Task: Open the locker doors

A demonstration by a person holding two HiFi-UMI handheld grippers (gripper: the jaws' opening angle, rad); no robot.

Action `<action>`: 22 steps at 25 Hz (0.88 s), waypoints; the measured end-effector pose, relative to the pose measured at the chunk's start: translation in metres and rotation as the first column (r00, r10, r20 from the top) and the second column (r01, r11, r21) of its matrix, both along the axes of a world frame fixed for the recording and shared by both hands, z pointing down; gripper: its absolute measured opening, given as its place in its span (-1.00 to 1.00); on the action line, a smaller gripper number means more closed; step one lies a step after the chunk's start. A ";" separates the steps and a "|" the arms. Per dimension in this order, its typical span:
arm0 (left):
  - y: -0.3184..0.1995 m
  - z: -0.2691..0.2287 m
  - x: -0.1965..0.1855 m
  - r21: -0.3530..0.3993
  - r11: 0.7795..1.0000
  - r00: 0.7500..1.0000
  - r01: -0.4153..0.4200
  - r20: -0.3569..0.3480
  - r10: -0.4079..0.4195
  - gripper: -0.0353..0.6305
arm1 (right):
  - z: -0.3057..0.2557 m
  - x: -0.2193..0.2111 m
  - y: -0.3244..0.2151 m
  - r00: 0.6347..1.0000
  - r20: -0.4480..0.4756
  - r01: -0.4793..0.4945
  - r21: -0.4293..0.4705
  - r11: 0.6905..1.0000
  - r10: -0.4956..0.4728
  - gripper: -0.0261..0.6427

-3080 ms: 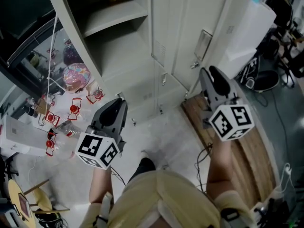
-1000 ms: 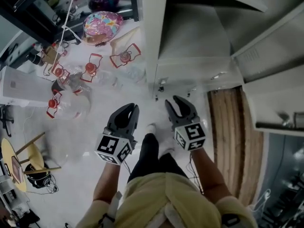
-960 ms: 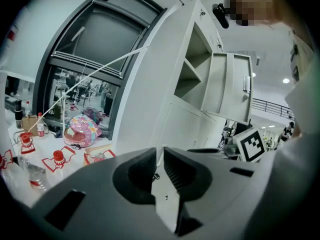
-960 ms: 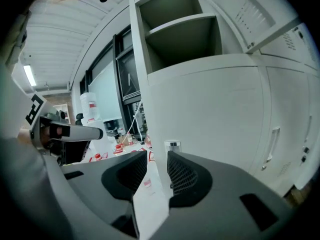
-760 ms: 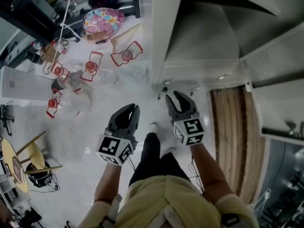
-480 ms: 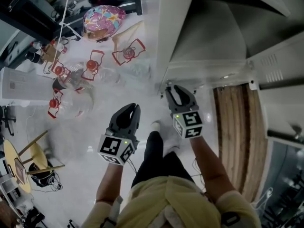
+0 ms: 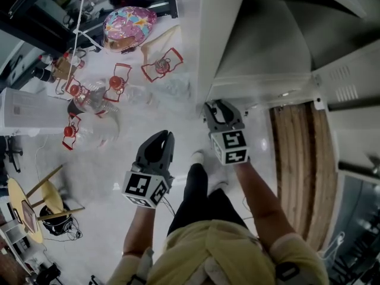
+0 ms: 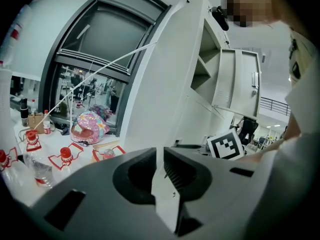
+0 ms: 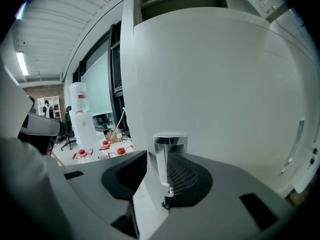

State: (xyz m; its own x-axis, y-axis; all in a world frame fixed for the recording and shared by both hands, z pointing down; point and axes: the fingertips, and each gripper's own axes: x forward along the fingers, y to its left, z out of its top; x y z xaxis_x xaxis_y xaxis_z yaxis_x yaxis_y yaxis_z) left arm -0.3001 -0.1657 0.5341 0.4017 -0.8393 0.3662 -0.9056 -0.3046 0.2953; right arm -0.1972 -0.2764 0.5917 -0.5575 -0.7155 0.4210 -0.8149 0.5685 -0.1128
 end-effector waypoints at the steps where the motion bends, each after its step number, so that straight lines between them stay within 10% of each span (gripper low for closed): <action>1: 0.002 0.000 -0.001 -0.002 1.000 1.000 0.001 -0.001 -0.001 -0.82 | -0.001 -0.001 0.000 1.000 -0.005 -0.001 0.007 1.000 0.001 -0.56; 22: 0.018 -0.010 0.022 0.008 0.999 0.999 -0.046 0.005 0.046 -0.82 | -0.001 0.011 0.038 1.000 -0.009 0.006 -0.009 1.000 -0.006 -0.56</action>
State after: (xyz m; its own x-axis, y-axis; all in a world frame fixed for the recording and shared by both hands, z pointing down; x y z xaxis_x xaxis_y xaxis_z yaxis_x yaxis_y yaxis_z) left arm -0.2786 -0.1482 0.5236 0.4382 -0.8231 0.3612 -0.8920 -0.3483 0.2882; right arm -0.1864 -0.2380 0.5903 -0.5579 -0.7083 0.4325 -0.8125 0.5724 -0.1106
